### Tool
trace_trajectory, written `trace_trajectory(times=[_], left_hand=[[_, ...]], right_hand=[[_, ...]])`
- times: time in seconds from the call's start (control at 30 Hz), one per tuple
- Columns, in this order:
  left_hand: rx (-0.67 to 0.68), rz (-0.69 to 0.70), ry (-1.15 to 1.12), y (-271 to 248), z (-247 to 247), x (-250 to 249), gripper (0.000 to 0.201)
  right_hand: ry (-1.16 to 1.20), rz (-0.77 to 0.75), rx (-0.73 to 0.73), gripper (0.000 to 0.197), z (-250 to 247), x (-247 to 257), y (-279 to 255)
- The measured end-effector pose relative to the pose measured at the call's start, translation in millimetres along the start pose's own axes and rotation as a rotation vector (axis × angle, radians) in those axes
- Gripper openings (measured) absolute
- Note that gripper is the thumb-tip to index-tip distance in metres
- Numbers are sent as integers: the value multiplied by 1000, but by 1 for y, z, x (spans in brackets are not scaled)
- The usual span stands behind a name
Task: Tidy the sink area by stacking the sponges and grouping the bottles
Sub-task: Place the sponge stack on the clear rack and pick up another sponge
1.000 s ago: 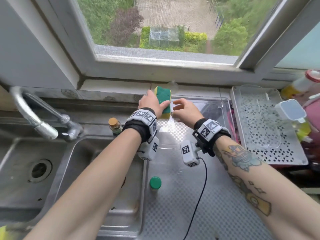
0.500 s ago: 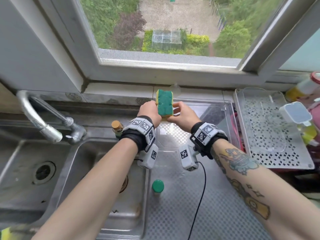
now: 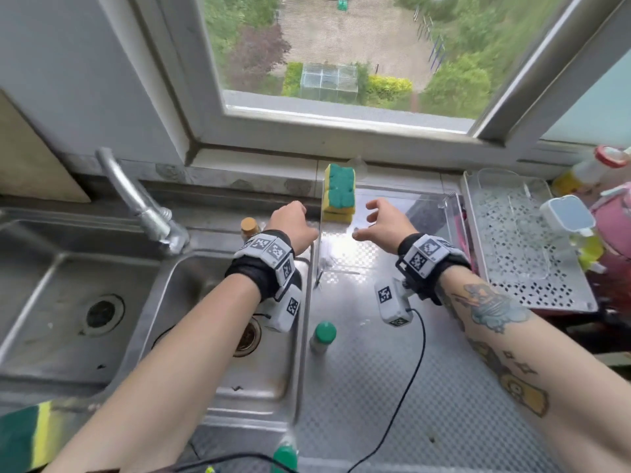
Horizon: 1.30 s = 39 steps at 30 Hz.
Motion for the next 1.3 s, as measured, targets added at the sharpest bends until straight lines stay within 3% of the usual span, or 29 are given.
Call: trace_trajectory(times=[0.27,0.4,0.57,0.73,0.87,0.97,1.13,1.3], left_hand=[[123,-35,50,-75,-23,79,45],[143,-27,-1,-112,-38,124,46],[131,-82,-85,-168,-59,193,51],[66,-230,19,-205,-72,282,49],[-29,-425,107,-230,-85,370,58],[8,-545,122,-247,-79,429,72],[51,-569,101,-256,-57,471,89],[-74,-513,164,-250,-53,469,65]], right_hand=[[-185,46,39,69,35,34,-71],[-221,33,119,72,83,72,-117],[-252,-61,271,60,164,125,-181],[-281,-110,415,70,271,156,-219],[-351,-113,464,73,342,168,-235],[-427,-119,447,75,377,167,-242],[-541,-115,396,76,384,149,-245],[-578,-69,314,72,355,129,-242]])
Point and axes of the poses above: each hand's wrist, its own y-axis towards the middle knuckle, its own z-axis out of the palm, x = y × z, the point moved 1 cm from there along y, towards the middle knuckle, and after that the axes turned 2 degrees about -z, right-handed, at the moved point
